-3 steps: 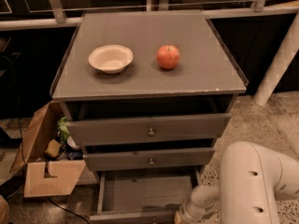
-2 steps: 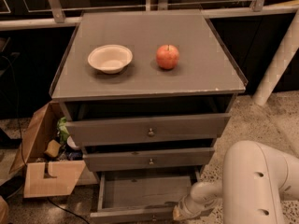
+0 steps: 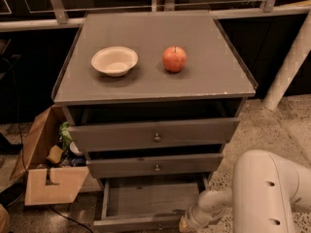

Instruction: Close bottom drawer

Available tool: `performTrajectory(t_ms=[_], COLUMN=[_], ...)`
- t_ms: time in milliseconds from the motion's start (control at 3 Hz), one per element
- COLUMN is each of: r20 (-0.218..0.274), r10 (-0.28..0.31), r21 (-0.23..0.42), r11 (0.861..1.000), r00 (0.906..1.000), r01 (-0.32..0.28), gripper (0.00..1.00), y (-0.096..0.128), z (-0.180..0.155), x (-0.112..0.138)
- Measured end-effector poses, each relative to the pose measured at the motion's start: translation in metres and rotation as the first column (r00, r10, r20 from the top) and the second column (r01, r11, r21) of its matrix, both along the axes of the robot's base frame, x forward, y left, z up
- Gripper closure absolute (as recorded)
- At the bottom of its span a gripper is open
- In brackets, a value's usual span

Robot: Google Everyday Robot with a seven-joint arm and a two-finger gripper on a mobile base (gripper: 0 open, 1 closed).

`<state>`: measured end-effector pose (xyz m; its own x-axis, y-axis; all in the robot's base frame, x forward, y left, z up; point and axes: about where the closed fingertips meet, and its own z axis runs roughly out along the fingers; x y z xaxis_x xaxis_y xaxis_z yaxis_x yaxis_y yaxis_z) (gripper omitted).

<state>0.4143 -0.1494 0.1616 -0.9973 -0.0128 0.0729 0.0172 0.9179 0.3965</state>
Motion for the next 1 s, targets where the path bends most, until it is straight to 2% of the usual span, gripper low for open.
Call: performTrajectory(t_ms=[1000], r20=[0.091], r10=[-0.047], r21=[0.039], r11=[0.998], r00=[0.9947], r01=[0.044], gripper=[1.0], y=[0.025], z=[0.013], x=[0.056])
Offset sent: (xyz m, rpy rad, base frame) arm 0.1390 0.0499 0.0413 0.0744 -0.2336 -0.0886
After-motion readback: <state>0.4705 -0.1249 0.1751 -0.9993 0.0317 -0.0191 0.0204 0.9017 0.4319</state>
